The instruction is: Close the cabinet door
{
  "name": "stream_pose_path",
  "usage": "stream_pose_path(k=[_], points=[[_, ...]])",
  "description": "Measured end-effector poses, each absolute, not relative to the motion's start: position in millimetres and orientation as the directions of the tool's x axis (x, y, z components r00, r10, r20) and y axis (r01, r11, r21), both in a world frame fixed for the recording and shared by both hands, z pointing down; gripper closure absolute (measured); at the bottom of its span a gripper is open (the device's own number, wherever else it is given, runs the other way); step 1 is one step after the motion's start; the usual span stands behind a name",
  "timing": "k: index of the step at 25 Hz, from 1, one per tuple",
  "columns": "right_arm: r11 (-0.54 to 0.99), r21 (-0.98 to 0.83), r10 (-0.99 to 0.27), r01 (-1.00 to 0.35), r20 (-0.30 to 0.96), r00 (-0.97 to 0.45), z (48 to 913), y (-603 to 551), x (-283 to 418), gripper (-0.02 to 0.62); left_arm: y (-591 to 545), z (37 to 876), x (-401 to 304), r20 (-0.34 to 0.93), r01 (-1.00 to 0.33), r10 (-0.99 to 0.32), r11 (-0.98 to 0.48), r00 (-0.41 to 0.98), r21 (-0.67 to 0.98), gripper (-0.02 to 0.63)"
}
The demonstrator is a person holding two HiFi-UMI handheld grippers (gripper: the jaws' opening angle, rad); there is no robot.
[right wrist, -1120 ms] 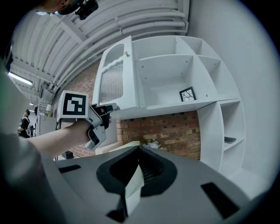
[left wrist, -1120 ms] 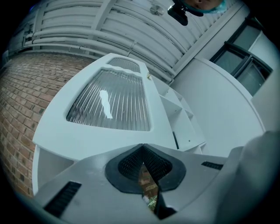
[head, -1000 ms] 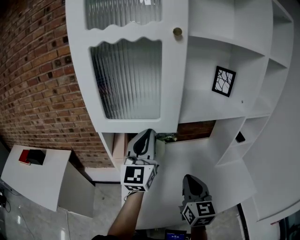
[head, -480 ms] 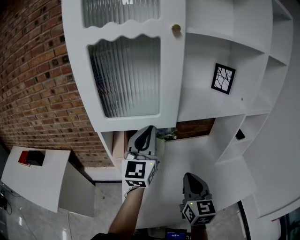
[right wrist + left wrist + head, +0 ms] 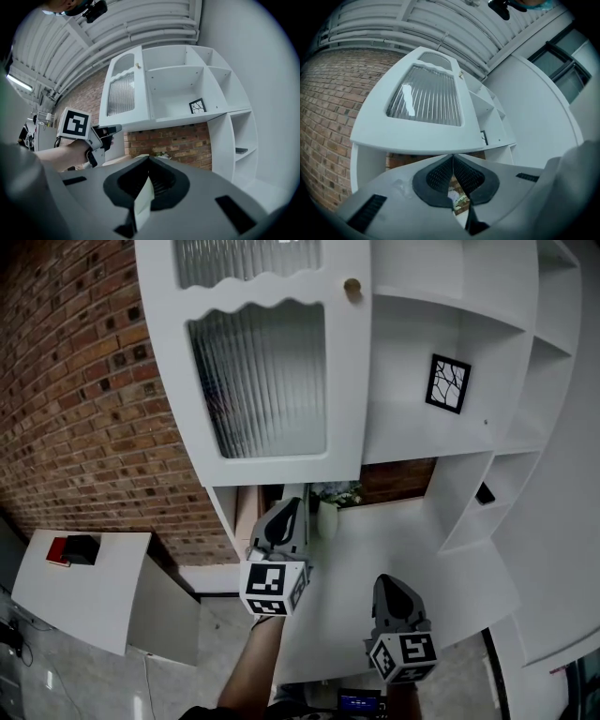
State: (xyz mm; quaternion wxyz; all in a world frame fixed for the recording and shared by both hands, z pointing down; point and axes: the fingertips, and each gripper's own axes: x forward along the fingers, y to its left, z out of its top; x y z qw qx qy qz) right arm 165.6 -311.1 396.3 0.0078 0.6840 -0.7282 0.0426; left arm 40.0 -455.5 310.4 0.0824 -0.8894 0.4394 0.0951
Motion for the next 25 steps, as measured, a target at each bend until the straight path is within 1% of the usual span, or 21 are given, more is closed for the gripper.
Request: stream_pose_path(k=[4, 8, 16, 25], points=[[0.104, -0.050, -0.993, -0.993, 0.049, -0.106, 397, -301, 149, 0.594, -429, 335, 12, -0.193, -0.808, -0.793, -0.589, 0.578, 0.003, 0.591], [0.126, -0.043, -0.992, -0.991, 0.015, -0.127, 390, -285, 138, 0.594, -387, 338, -14, -0.209, -0.802, -0.798, -0.591, 0.565, 0.087, 0.591], [0.162, -0.019, -0.986, -0.987, -0.032, -0.161, 378, -264, 128, 0.594, -334, 333, -36, -0.232, -0.815, -0.803, -0.576, 0.548, 0.070, 0.591], [0.171, -0.013, -0.984, -0.985, -0.048, -0.170, 369, -256, 123, 0.594, -321, 330, -37, -0.242, -0.812, -0.798, -0.580, 0.552, 0.059, 0.591]])
